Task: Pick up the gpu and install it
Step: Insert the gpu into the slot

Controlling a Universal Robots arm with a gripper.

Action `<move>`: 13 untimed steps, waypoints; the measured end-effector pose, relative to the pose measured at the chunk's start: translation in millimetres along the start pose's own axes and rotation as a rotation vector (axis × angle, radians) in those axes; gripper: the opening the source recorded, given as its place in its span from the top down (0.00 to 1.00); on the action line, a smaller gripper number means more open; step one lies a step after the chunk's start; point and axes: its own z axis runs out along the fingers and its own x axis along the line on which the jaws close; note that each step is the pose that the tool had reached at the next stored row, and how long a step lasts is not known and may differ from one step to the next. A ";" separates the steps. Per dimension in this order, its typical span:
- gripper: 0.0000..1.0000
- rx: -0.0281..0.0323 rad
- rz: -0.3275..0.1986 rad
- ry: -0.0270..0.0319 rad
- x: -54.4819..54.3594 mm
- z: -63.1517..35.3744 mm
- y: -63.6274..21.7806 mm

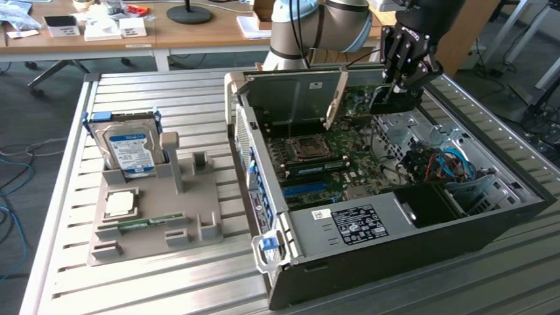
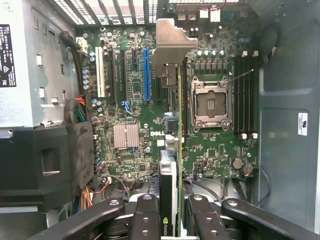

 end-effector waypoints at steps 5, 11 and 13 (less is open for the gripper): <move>0.73 0.0000 0.000 0.0001 0.2 -0.1 2.4; 0.73 0.0000 0.000 0.0001 0.5 0.0 6.7; 0.73 0.0000 0.000 0.0000 0.5 0.0 6.7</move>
